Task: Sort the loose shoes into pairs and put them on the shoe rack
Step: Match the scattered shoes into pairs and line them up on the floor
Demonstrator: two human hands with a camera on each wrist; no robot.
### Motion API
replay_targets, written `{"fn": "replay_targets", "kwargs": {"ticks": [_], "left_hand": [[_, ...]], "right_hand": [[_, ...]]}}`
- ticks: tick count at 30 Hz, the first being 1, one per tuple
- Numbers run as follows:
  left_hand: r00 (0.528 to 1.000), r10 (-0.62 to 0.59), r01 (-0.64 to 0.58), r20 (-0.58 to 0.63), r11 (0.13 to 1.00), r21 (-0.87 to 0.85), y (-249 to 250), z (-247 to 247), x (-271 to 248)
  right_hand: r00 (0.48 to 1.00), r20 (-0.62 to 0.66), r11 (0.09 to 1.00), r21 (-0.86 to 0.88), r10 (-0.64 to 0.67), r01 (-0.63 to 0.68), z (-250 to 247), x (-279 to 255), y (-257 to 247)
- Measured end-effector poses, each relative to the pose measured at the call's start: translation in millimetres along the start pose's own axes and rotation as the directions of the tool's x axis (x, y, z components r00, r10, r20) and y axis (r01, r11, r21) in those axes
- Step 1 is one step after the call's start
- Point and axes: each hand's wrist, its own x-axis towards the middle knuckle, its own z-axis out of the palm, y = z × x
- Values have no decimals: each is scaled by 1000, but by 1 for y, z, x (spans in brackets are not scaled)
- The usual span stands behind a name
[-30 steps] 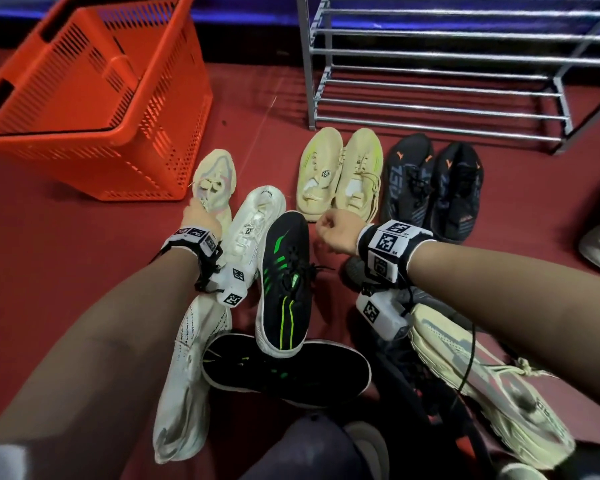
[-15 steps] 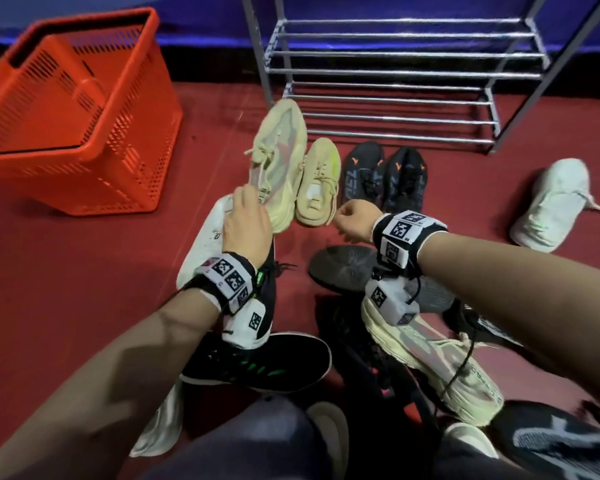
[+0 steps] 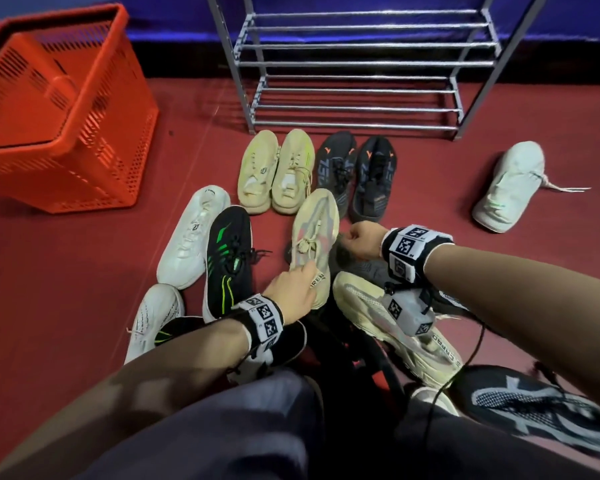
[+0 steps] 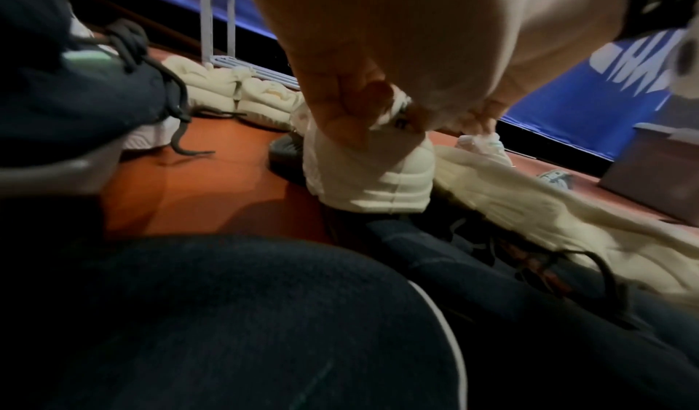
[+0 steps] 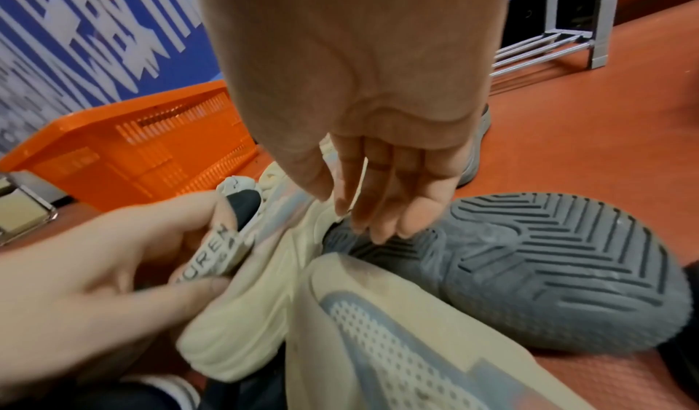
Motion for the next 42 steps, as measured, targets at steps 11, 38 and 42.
{"fn": "replay_targets", "kwargs": {"ticks": [11, 38, 42], "left_hand": [[987, -154, 159, 47, 980, -123, -7, -7, 16], [968, -229, 237, 98, 724, -647, -29, 3, 27], [981, -186, 179, 59, 740, -648, -34, 10, 28]], "right_hand": [[927, 373, 928, -358, 37, 107, 32, -23, 23], [968, -123, 929, 330, 219, -168, -45, -6, 7], [968, -109, 919, 352, 228, -177, -47, 5, -14]]}}
